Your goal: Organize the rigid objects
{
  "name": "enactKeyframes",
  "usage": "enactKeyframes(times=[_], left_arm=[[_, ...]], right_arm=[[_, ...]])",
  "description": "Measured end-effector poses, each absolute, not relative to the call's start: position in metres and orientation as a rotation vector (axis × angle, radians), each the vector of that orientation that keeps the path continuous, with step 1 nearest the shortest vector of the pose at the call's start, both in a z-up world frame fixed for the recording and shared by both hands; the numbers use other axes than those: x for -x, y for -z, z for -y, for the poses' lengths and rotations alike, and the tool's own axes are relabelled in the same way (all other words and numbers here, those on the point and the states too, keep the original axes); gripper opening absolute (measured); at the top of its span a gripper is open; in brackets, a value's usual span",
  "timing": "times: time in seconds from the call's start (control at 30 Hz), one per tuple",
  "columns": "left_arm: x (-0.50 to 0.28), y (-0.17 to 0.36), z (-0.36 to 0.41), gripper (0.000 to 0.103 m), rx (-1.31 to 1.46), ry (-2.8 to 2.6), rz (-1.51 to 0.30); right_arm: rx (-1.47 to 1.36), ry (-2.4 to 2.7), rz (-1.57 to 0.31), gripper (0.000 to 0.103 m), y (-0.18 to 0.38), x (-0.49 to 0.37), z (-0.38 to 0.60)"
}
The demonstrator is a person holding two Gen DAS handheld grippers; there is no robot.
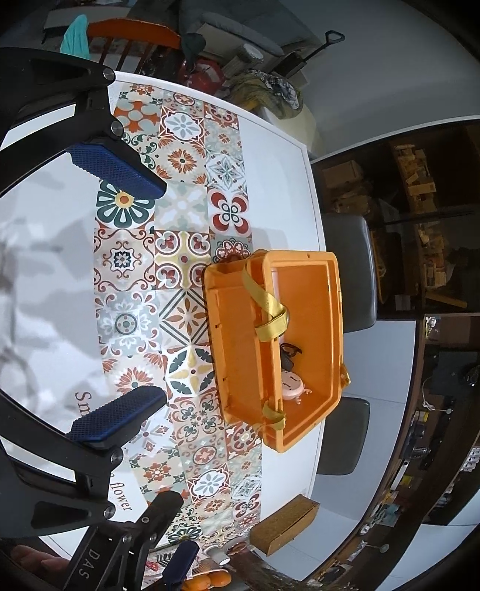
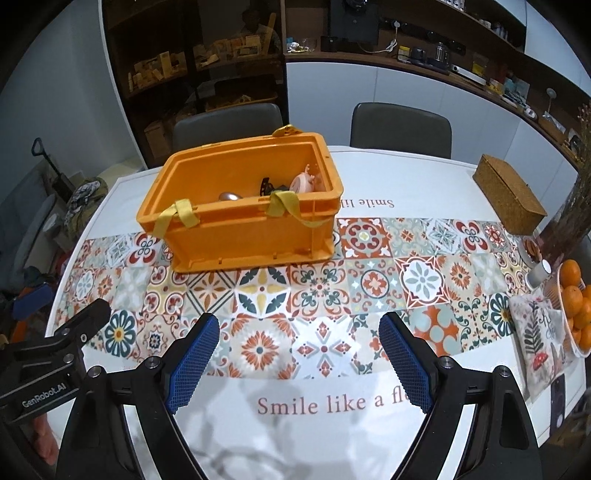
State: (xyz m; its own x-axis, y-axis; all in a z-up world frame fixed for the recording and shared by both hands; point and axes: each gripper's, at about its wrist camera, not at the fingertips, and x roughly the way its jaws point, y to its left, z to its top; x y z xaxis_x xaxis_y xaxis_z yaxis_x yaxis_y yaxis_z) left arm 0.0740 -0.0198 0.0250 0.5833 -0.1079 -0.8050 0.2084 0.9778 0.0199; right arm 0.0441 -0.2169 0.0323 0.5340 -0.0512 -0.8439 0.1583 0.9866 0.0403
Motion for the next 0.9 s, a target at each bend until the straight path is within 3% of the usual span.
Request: enactKeyframes(times=[0.9], left_arm=[[-0.0682, -0.0320, 0.0240, 0.103, -0.123, 0.207, -0.925]], right_arm=[[-0.121, 0.123, -0.992, 0.088, -0.0384, -0.0374, 0.2178]])
